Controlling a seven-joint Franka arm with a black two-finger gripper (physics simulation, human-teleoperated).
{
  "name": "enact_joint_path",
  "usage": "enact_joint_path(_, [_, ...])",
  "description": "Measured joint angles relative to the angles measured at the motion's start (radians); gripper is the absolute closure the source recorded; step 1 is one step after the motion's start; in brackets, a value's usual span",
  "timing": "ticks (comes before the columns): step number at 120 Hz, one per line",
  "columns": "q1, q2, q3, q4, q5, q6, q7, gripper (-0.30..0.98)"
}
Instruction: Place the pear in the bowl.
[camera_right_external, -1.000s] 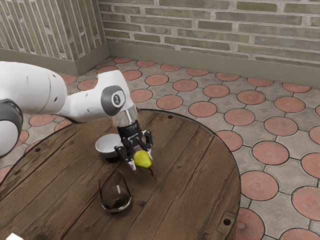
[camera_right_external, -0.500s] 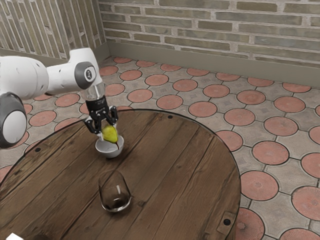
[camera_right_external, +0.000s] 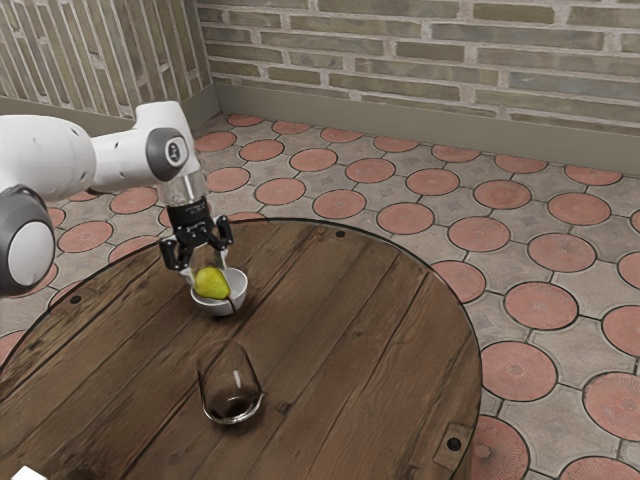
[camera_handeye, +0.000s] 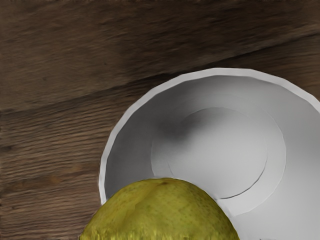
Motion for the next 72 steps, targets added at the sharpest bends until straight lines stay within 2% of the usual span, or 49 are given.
enact_joint_path(30, [-0.019,-0.023,0.001,0.023,0.004,-0.021,0.007,0.05])
enact_joint_path(36, [-0.048,-0.087,0.001,0.026,0.035,-0.038,0.01,0.04])
enact_joint_path(46, [-0.115,-0.265,-0.002,-0.014,0.13,-0.065,0.039,0.03])
enact_joint_path(60, [-0.188,-0.496,-0.015,-0.103,0.215,-0.108,0.172,0.02])
enact_joint_path(66, [-0.206,-0.543,-0.044,-0.112,0.237,-0.127,0.247,0.01])
enact_joint_path(72, [-0.229,-0.537,-0.061,-0.079,0.247,-0.152,0.316,0.01])
